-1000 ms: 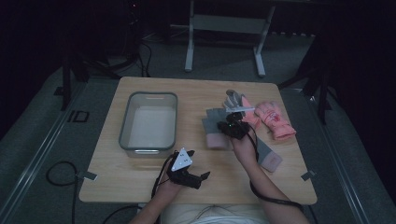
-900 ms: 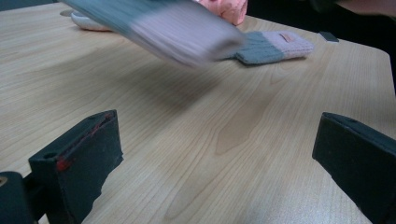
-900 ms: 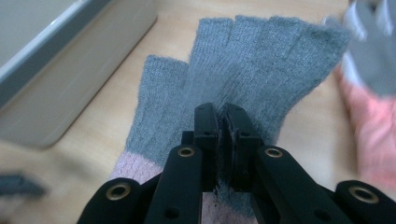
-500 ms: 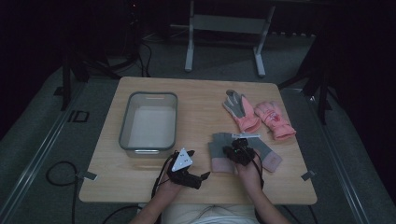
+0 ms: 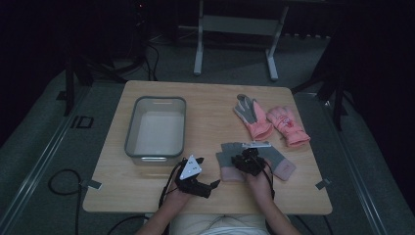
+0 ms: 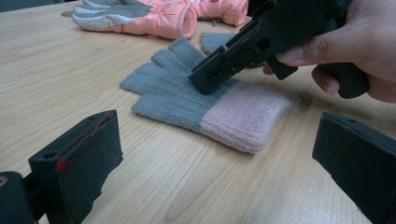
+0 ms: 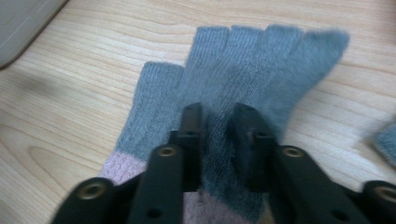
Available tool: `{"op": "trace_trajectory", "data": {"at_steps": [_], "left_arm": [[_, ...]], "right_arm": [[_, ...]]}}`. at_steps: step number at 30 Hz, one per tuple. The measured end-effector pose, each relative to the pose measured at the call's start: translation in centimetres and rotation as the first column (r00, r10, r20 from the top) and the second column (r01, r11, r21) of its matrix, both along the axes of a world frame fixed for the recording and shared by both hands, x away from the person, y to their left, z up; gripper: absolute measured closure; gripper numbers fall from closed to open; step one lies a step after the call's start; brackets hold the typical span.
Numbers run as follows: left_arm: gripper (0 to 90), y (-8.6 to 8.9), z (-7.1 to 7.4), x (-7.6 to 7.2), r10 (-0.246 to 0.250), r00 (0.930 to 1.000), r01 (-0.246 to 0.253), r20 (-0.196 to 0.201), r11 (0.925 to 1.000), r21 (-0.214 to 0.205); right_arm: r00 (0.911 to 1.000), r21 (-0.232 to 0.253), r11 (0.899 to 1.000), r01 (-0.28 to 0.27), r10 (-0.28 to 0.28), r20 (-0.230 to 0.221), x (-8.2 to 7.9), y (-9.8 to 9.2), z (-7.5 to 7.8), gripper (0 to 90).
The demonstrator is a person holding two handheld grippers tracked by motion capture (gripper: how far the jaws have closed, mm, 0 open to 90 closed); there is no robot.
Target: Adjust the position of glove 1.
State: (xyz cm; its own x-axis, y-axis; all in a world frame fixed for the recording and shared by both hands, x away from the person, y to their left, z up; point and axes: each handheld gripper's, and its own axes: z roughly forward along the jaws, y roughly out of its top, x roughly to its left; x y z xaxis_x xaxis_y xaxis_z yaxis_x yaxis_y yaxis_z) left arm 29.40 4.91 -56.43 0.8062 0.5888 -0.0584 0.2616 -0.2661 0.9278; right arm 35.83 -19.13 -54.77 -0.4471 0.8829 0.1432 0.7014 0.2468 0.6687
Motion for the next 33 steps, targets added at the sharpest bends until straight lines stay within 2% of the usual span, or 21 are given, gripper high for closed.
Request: {"op": "trace_trajectory", "data": {"at_steps": [2,3,4,5,9,12,13,14,16,19,21,23,25,28,29,33], "left_arm": [[1.0,0.0,0.0,0.0,0.001,1.0000,-0.001,0.001,1.0000,0.002],[1.0,0.0,0.0,0.0,0.001,1.0000,-0.001,0.001,1.0000,0.002],[1.0,-0.1,0.0,0.0,-0.001,1.0000,0.001,0.003,1.0000,0.004],[1.0,-0.1,0.0,0.0,-0.001,1.0000,0.001,0.004,1.0000,0.004],[1.0,-0.1,0.0,0.0,-0.001,1.0000,0.001,0.007,1.0000,0.005],[1.0,-0.1,0.0,0.0,-0.001,1.0000,0.001,0.007,1.0000,0.006],[1.0,-0.1,0.0,0.0,-0.001,1.0000,0.001,0.008,1.0000,0.007],[1.0,-0.1,0.0,-0.1,0.000,0.9999,0.000,0.012,1.0000,0.005],[1.0,-0.1,0.0,-0.1,-0.002,0.9999,0.002,0.014,1.0000,0.007],[1.0,-0.1,0.0,-0.1,0.000,0.9999,0.000,0.012,1.0000,0.003],[1.0,-0.1,0.0,0.0,0.000,1.0000,0.000,0.010,1.0000,0.002],[1.0,-0.1,0.0,-0.1,-0.001,0.9999,0.001,0.011,1.0000,0.001],[1.0,-0.1,0.0,-0.1,-0.002,0.9999,0.001,0.015,1.0000,0.005],[1.0,-0.1,0.0,-0.1,-0.002,0.9998,0.001,0.018,1.0000,0.007],[1.0,-0.1,0.0,-0.1,-0.001,0.9998,0.001,0.018,1.0000,0.006],[1.0,-0.1,0.0,-0.1,-0.007,0.9998,0.007,0.018,1.0000,0.004]], "right_arm": [[0.9986,-0.039,0.999,-0.030,0.031,0.044,0.0,-0.1,0.3,67.5],[0.9986,-0.039,0.999,-0.030,0.031,0.044,0.0,-0.1,0.3,67.5],[0.9953,-0.057,0.997,-0.060,0.064,0.072,0.0,-0.3,0.6,67.4],[0.9853,-0.099,0.989,-0.105,0.117,0.124,0.1,-0.7,1.4,66.7],[0.9653,-0.102,0.977,-0.185,0.200,0.168,0.7,-3.2,3.5,65.4],[0.9501,-0.079,0.966,-0.248,0.258,0.175,1.2,-5.9,4.9,65.5],[0.9441,-0.086,0.958,-0.272,0.284,0.168,1.5,-7.0,5.2,65.5],[0.9420,-0.099,0.956,-0.276,0.290,0.169,1.6,-7.7,5.3,65.6],[0.9346,-0.106,0.945,-0.310,0.323,0.149,2.0,-9.5,5.4,65.2],[0.9295,-0.143,0.935,-0.326,0.344,0.132,2.4,-11.9,5.1,64.4],[0.9334,-0.145,0.935,-0.323,0.340,0.116,2.6,-13.0,4.7,64.8],[0.9372,-0.121,0.938,-0.325,0.336,0.091,2.9,-14.2,4.2,64.8],[0.9366,-0.125,0.936,-0.330,0.341,0.081,3.0,-14.7,3.8,66.7],[0.9363,-0.105,0.936,-0.335,0.343,0.075,3.2,-15.1,3.0,65.7],[0.9367,-0.121,0.935,-0.332,0.342,0.075,3.2,-15.1,2.8,65.0],[0.9309,-0.120,0.929,-0.350,0.359,0.066,3.4,-15.0,1.9,62.4]]}}
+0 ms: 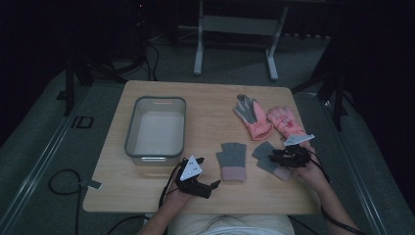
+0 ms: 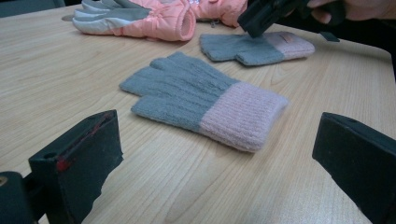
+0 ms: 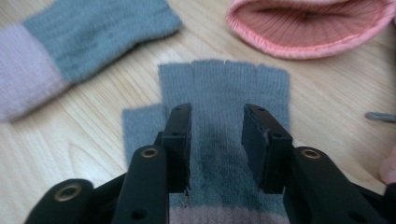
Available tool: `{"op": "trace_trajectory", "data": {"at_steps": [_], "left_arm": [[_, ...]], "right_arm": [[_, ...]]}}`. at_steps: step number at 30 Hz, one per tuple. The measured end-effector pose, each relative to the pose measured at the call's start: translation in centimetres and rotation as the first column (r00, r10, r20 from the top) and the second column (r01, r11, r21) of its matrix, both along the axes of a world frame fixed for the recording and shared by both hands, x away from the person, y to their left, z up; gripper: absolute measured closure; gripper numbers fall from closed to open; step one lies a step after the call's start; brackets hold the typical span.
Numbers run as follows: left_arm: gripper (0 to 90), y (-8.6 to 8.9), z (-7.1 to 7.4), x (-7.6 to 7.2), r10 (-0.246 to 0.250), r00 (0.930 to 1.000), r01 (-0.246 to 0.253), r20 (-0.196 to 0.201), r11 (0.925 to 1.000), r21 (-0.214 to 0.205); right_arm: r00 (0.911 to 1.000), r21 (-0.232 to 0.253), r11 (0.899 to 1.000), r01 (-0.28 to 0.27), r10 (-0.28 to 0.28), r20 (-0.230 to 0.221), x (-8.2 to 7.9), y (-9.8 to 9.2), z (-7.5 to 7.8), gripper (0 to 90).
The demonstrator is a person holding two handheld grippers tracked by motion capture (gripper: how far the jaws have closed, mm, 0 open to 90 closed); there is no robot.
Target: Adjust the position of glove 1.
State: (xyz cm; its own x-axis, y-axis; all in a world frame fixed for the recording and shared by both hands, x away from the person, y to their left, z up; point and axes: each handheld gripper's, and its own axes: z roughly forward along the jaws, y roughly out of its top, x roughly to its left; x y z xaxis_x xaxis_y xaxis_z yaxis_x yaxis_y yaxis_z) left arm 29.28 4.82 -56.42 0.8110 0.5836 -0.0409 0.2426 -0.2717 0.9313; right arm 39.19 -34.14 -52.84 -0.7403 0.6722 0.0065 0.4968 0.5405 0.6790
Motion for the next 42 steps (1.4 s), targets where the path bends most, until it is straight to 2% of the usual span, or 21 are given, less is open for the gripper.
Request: {"op": "trace_trajectory", "data": {"at_steps": [1,2,4,8,12,15,17,18,19,22,24,26,30,35,39,41,42], "left_arm": [[1.0,0.0,0.0,0.0,-0.005,1.0000,0.005,0.000,1.0000,-0.001],[1.0,0.0,0.0,0.0,-0.005,1.0000,0.005,0.002,1.0000,0.001],[1.0,0.0,0.0,0.0,-0.008,1.0000,0.008,0.004,1.0000,0.002],[1.0,0.0,0.0,0.0,-0.008,1.0000,0.008,0.002,1.0000,0.001],[1.0,0.0,0.0,0.0,-0.009,1.0000,0.009,0.001,1.0000,0.001],[1.0,0.0,0.0,0.0,-0.012,0.9999,0.012,-0.001,0.9999,-0.002],[1.0,0.0,0.0,0.0,-0.013,0.9999,0.013,-0.001,0.9999,-0.002],[1.0,0.0,0.0,0.0,-0.012,0.9999,0.012,0.001,0.9999,-0.001],[1.0,-0.1,0.0,0.0,-0.012,0.9999,0.012,0.001,0.9999,0.000],[1.0,-0.1,0.0,0.0,-0.012,0.9999,0.012,0.001,0.9999,0.001],[1.0,-0.1,0.0,0.0,-0.014,0.9999,0.014,-0.001,0.9999,-0.001],[1.0,-0.1,0.0,0.0,-0.019,0.9998,0.019,-0.003,0.9998,-0.006],[1.0,-0.2,0.0,-0.1,-0.017,0.9998,0.017,0.006,0.9999,0.002],[1.0,-0.2,0.0,-0.1,-0.011,0.9999,0.011,0.004,0.9999,0.002],[1.0,-0.2,0.0,-0.1,-0.009,0.9999,0.009,0.008,0.9999,0.006],[1.0,-0.2,0.0,-0.2,-0.007,0.9999,0.007,0.010,0.9999,0.008],[1.0,-0.2,0.0,-0.1,-0.006,0.9999,0.006,0.009,0.9999,0.010]], "right_arm": [[0.9994,-0.044,0.999,-0.029,0.028,-0.020,0.2,0.1,-0.8,62.4],[0.9992,-0.059,0.998,-0.033,0.032,-0.023,0.3,0.1,-1.2,62.3],[0.9988,-0.041,0.998,-0.038,0.037,-0.033,0.5,-0.1,-1.3,63.4],[0.9988,-0.044,0.999,-0.021,0.019,-0.046,0.5,0.0,-1.2,70.3],[0.9984,-0.052,0.998,0.023,-0.026,-0.050,0.3,0.2,-1.1,79.8],[0.9941,-0.060,0.995,0.075,-0.079,-0.074,0.3,0.6,-0.9,82.6],[0.9932,-0.065,0.995,0.080,-0.085,-0.079,0.3,0.7,-0.8,83.4],[0.9913,-0.072,0.993,0.092,-0.098,-0.087,0.3,0.8,-0.7,84.0],[0.9853,-0.080,0.989,0.123,-0.131,-0.109,0.1,1.1,-0.3,85.1],[0.9787,-0.065,0.982,0.178,-0.184,-0.092,-0.8,1.5,1.0,85.4],[0.9695,-0.037,0.972,0.232,-0.234,-0.072,-1.6,1.8,2.1,85.4],[0.9611,-0.037,0.962,0.272,-0.273,-0.038,-2.4,2.1,3.0,85.3],[0.9344,0.010,0.934,0.356,-0.356,-0.010,-3.8,2.5,4.5,85.3],[0.8929,0.077,0.890,0.449,-0.450,0.002,-5.3,3.4,5.9,85.3],[0.8593,0.107,0.855,0.508,-0.511,0.010,-6.0,3.9,6.2,85.3],[0.8381,0.099,0.835,0.541,-0.545,0.023,-6.2,3.9,5.9,85.3],[0.8228,0.094,0.821,0.564,-0.568,0.022,-6.2,3.8,5.6,85.3]]}}
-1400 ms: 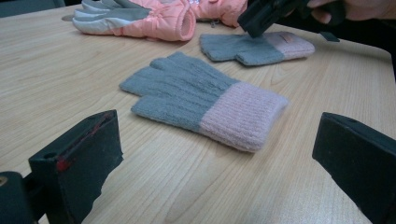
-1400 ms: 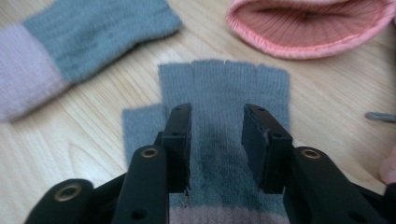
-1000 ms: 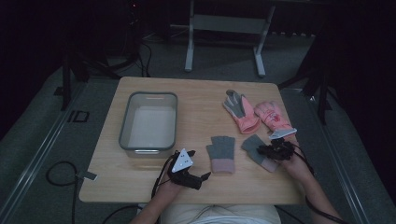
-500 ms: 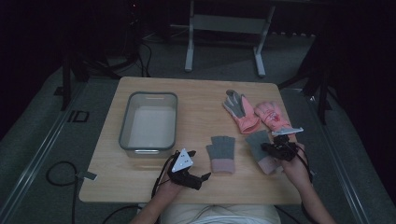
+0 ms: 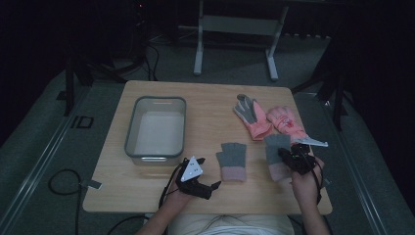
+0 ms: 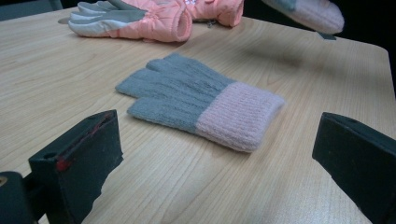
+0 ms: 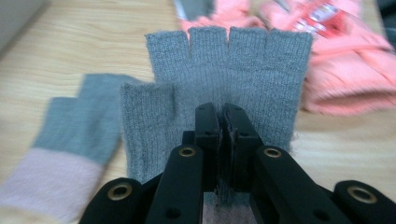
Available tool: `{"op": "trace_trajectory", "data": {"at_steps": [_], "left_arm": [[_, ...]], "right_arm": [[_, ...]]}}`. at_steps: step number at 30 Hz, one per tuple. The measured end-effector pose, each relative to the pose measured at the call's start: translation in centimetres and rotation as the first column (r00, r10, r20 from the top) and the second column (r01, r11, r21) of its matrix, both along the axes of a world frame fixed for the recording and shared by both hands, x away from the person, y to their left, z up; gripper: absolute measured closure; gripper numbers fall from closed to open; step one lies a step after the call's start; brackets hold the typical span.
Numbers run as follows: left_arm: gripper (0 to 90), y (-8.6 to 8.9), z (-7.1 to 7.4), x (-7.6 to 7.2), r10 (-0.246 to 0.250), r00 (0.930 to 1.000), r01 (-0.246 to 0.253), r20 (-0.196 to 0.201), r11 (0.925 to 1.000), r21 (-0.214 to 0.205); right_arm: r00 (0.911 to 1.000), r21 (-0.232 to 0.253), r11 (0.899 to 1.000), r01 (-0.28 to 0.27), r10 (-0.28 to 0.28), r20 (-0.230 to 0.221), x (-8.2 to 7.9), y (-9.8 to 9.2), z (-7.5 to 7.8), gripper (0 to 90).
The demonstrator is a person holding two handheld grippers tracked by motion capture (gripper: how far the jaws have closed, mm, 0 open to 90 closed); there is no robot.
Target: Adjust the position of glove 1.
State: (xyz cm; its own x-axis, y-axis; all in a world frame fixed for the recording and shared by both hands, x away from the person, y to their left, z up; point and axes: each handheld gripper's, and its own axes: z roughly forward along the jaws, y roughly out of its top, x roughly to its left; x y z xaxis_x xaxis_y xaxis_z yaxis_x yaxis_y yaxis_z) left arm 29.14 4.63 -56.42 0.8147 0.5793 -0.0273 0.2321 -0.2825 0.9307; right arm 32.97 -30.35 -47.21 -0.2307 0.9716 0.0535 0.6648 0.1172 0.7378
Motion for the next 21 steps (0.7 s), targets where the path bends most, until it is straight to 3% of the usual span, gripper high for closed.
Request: {"op": "trace_trajectory", "data": {"at_steps": [5,7,17,21], "left_arm": [[1.1,0.0,0.0,0.0,0.005,1.0000,-0.005,-0.002,1.0000,-0.001],[1.0,0.1,0.0,0.0,0.005,1.0000,-0.005,0.000,1.0000,-0.001],[1.0,0.1,0.0,0.1,0.010,0.9999,-0.010,-0.004,0.9999,-0.003],[1.0,0.1,0.0,0.0,0.008,1.0000,-0.008,0.000,1.0000,0.004]], "right_arm": [[0.9974,-0.001,0.998,0.071,-0.071,-0.016,0.3,-0.2,-1.5,85.3],[0.9945,0.019,0.995,0.102,-0.102,-0.023,0.4,-0.4,-2.5,85.3],[0.9851,-0.001,0.990,0.140,-0.140,-0.101,1.8,0.2,-5.7,83.8],[0.9814,-0.002,0.988,0.152,-0.152,-0.118,2.1,0.1,-6.9,75.6]]}}
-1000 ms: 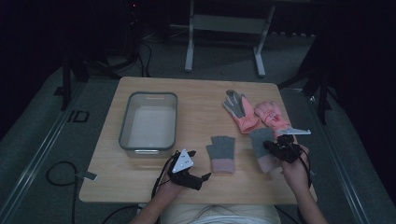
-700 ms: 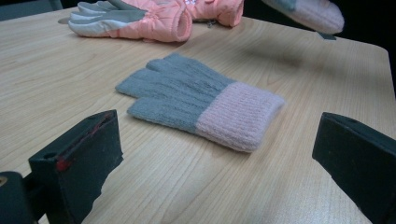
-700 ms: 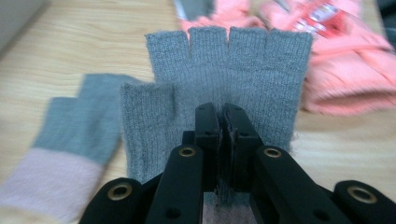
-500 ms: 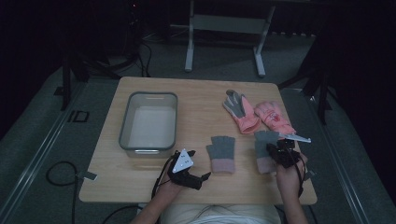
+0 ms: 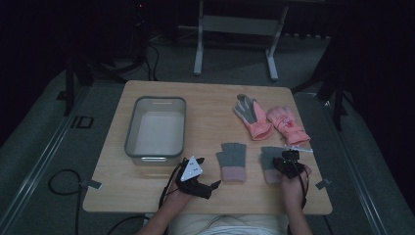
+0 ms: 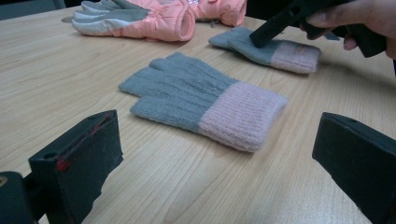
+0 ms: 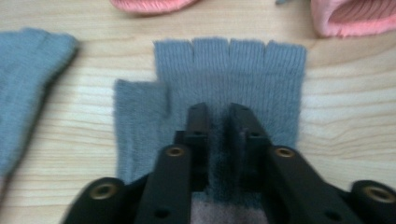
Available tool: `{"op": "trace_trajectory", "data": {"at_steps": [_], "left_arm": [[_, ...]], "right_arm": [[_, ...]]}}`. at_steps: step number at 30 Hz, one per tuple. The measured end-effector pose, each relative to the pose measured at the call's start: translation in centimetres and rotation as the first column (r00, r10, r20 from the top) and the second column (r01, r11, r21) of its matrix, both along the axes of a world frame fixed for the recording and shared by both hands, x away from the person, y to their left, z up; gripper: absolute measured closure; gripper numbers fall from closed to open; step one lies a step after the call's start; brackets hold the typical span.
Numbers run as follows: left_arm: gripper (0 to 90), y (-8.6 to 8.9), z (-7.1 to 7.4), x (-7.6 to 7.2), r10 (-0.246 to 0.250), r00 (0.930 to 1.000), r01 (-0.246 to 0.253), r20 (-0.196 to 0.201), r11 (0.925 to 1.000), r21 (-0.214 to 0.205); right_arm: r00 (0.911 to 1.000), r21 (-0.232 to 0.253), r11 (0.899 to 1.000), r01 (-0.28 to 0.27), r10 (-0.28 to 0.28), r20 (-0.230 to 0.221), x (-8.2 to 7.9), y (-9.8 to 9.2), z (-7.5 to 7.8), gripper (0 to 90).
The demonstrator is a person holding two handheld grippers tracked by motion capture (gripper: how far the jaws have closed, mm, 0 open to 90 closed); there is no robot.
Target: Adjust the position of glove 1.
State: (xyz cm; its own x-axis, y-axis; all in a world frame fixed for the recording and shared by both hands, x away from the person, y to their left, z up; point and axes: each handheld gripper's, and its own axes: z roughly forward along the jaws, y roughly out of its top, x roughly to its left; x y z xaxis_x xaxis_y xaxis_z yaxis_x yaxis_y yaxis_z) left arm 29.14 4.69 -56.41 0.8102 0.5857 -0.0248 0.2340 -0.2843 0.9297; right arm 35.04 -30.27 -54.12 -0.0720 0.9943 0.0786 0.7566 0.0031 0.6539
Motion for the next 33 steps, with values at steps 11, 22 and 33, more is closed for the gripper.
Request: {"op": "trace_trajectory", "data": {"at_steps": [11,22,33], "left_arm": [[1.0,0.0,0.0,0.0,-0.006,1.0000,0.006,-0.003,1.0000,-0.005],[1.1,-0.1,0.0,-0.1,-0.005,0.9999,0.005,0.011,1.0000,-0.005],[1.0,-0.1,0.0,-0.1,-0.001,1.0000,0.001,0.008,1.0000,-0.001]], "right_arm": [[0.9890,-0.013,0.990,-0.138,0.139,0.052,0.2,-1.4,3.5,68.6],[0.9173,-0.107,0.911,-0.397,0.398,-0.014,1.3,-1.7,3.2,65.9],[0.8684,-0.091,0.864,-0.496,0.495,-0.034,0.7,-3.1,2.0,63.8]]}}
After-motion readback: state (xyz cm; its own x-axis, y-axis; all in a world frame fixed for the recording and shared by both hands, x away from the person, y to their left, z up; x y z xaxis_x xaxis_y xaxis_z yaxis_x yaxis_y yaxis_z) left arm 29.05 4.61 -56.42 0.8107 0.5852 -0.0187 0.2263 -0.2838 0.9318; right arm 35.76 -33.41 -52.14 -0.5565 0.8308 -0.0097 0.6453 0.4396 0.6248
